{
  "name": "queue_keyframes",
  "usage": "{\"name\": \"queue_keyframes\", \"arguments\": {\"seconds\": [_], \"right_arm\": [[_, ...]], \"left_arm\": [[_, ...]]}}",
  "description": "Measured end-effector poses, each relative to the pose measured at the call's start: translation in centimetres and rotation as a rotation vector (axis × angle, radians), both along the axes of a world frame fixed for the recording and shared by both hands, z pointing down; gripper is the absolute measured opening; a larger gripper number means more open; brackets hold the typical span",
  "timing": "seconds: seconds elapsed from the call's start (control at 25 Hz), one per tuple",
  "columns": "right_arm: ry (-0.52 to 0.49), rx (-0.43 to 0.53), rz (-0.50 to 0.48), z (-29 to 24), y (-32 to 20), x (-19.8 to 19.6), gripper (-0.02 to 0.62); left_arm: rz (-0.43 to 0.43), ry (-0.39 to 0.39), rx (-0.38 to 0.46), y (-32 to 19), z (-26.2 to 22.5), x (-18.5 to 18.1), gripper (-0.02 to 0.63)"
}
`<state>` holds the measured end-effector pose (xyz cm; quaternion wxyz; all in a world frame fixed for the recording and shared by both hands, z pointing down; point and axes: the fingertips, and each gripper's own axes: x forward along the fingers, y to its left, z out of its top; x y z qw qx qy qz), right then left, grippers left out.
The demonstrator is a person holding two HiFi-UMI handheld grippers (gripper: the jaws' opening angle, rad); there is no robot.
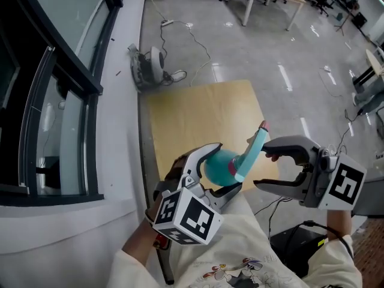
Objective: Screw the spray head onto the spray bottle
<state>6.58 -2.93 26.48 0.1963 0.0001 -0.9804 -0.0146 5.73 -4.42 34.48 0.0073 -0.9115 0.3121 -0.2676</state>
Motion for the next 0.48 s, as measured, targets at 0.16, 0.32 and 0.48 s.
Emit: {"name": "queue_keyframes", "arguments": {"seconds": [0.16,0.32,0.48], "right_arm": [[-0.077,-0.032,0.007,-2.5,-1.3,2.1,0.229],[-0.168,-0.108,-0.168,-4.7,0.3,1.8,0.244],[-0.139,-0.093,-0.325,-4.9,4.3,1.1,0.244]], "left_arm": [[0.114,0.002,0.03,1.3,-0.6,0.7,0.408],[0.306,0.02,0.013,3.7,-0.9,1.6,0.408],[0.426,-0.048,-0.013,6.7,0.2,2.7,0.408]]}}
